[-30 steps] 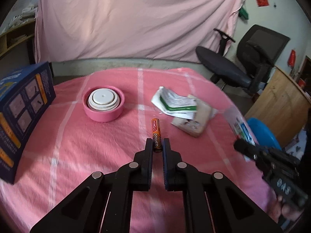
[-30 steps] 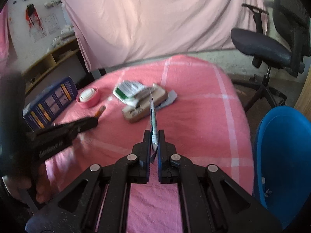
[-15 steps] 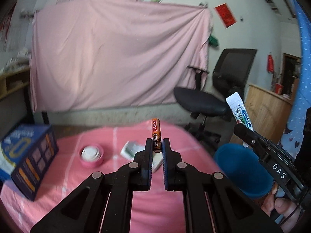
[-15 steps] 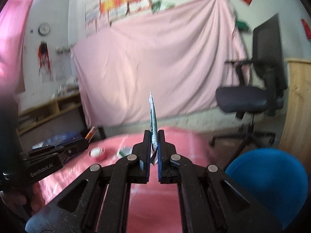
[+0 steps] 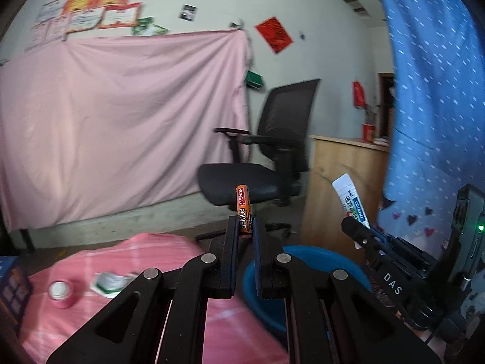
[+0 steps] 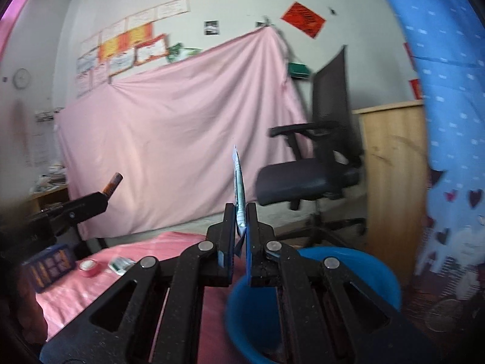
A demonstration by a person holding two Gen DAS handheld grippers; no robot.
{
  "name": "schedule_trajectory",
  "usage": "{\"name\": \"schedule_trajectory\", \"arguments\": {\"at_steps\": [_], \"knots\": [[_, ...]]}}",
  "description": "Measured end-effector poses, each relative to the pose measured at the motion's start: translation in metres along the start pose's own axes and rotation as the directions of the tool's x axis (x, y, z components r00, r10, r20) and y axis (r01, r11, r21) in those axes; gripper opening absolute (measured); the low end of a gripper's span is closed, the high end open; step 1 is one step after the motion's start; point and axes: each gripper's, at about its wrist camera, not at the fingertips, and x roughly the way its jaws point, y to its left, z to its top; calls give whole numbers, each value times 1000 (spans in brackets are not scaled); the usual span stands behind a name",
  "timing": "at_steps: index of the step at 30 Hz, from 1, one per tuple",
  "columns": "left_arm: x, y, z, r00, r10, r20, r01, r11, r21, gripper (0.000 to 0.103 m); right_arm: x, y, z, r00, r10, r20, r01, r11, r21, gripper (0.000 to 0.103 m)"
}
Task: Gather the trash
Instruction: 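Carry the battery and toothpaste tube in both tools over the basin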
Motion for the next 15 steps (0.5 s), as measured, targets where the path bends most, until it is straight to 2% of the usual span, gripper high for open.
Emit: {"name": "schedule_trajectory", "arguments": {"at_steps": [4, 8, 15], "knots": [[23, -30, -3, 997, -61, -39, 62, 998, 20, 7, -7, -34, -4, 997, -65, -35, 67, 997, 44, 34], [48, -52, -10, 991, -98, -93, 101, 994, 30, 7, 0, -62, -6, 987, -113, -113, 124, 987, 101, 34], [76, -58, -26, 973, -136, -189, 137, 991, -7, 7, 14, -86, -17, 961, -145, -234, 182, 973, 143, 34]]}}
